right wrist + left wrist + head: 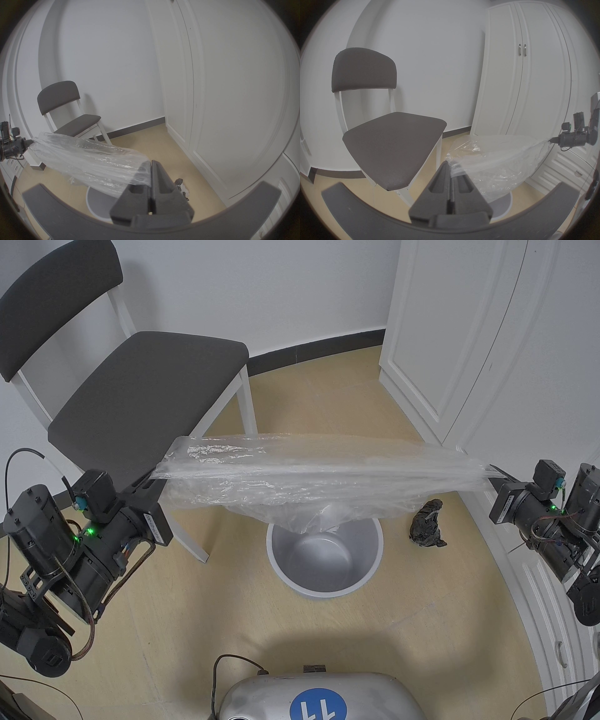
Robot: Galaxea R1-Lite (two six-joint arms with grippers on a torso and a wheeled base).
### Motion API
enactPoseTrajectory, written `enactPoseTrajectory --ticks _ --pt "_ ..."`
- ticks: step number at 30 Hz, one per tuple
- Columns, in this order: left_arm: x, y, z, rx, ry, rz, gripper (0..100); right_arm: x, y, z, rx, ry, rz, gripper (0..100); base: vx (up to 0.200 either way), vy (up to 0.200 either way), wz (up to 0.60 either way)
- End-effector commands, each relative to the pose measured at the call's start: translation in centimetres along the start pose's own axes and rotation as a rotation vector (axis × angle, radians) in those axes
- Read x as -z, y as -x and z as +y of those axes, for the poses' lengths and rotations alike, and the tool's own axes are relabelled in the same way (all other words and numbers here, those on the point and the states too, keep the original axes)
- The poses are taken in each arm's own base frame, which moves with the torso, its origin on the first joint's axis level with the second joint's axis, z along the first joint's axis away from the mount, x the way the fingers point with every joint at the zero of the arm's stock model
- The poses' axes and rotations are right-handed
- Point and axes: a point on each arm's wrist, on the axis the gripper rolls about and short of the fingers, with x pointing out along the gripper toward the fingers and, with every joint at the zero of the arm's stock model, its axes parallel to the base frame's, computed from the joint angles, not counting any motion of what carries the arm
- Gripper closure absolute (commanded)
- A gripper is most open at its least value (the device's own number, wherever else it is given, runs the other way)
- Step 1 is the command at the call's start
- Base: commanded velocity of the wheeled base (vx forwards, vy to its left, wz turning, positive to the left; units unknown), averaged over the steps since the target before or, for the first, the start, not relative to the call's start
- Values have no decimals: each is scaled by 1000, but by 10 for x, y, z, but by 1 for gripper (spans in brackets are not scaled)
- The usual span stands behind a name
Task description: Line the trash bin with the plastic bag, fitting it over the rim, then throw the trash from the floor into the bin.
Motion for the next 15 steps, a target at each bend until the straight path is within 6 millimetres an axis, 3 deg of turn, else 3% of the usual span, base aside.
enactPoseTrajectory --ticks 1,6,15 --pt "0 0 4 -5 -2 0 100 0 0 -3 13 1 0 100 0 0 0" --pt "0 -1 12 -14 -8 -4 100 4 3 -7 15 39 20 100 0 0 0" --pt "-1 -1 8 21 -3 -12 100 7 5 -3 -14 46 27 100 0 0 0"
